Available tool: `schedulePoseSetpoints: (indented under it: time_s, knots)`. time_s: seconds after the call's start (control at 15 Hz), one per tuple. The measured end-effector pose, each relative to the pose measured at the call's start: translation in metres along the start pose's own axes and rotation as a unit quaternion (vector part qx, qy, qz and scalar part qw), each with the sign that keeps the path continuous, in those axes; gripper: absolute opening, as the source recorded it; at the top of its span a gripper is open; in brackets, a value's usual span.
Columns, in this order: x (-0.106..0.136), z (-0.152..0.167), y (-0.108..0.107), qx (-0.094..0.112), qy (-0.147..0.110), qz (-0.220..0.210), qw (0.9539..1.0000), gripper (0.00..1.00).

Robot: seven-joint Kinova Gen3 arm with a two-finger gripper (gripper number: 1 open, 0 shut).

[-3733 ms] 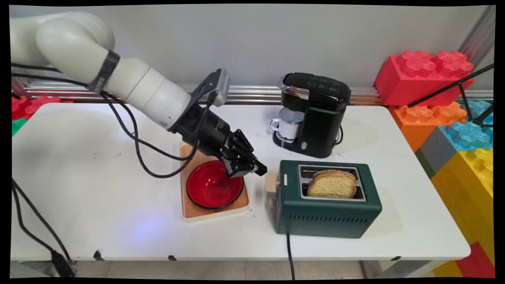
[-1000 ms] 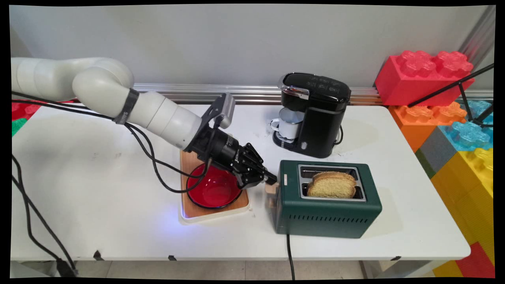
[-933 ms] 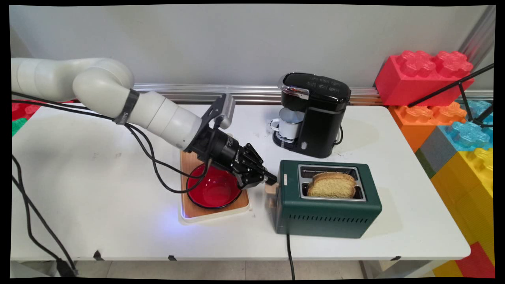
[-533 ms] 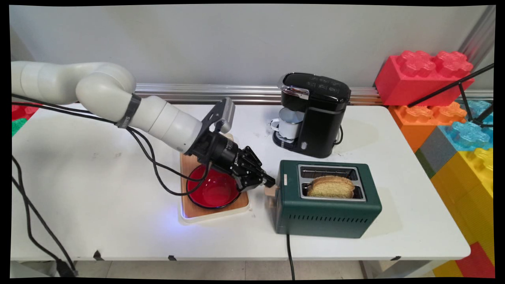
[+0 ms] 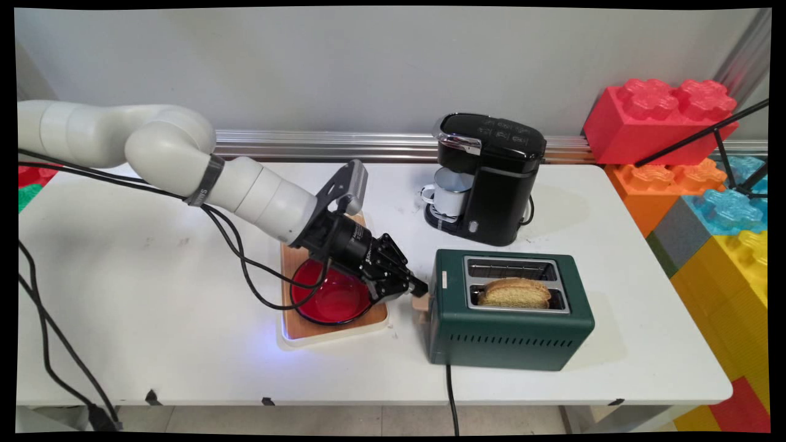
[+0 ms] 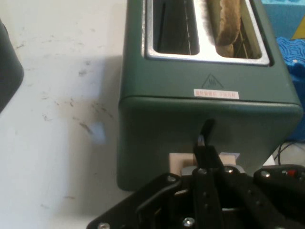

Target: Press the toaster switch

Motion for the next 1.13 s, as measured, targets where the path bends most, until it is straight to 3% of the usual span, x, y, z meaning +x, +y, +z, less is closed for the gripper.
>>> schedulePoseSetpoints:
  time_s: [1.13]
  knots:
    - [-0.016,0.013,-0.003,-0.004,-0.01,0.0,0.9999,0.0]
